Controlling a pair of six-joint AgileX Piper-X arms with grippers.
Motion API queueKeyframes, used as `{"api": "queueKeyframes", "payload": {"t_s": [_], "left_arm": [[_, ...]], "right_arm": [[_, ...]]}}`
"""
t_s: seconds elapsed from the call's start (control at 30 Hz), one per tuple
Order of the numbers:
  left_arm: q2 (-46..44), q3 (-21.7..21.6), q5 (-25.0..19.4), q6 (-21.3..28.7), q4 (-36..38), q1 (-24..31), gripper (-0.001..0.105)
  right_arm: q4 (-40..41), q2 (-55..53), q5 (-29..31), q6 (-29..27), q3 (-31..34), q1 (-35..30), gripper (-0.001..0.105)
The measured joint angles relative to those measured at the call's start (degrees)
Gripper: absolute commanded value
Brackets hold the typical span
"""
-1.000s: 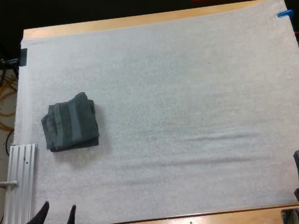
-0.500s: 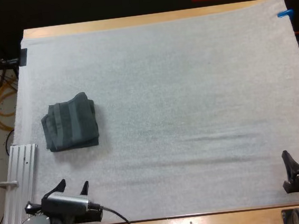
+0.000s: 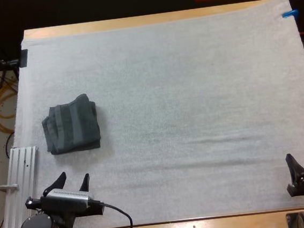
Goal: Pick towel from pile fold and stack
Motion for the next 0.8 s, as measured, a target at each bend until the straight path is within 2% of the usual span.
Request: {"api": "queueKeyframes", "payload": {"t_s": [0.23, 0.8], "left_arm": [[0.00, 0.25, 0.00, -1.61, -1.28, 0.00, 0.051], [0.00, 0.25, 0.00, -1.59, -1.31, 0.00, 0.051]], "right_arm": [[0.00, 0.00, 0.00, 0.00, 0.00, 0.00, 0.075], [0.00, 0.00, 0.00, 0.00, 0.00, 0.00, 0.075]]}}
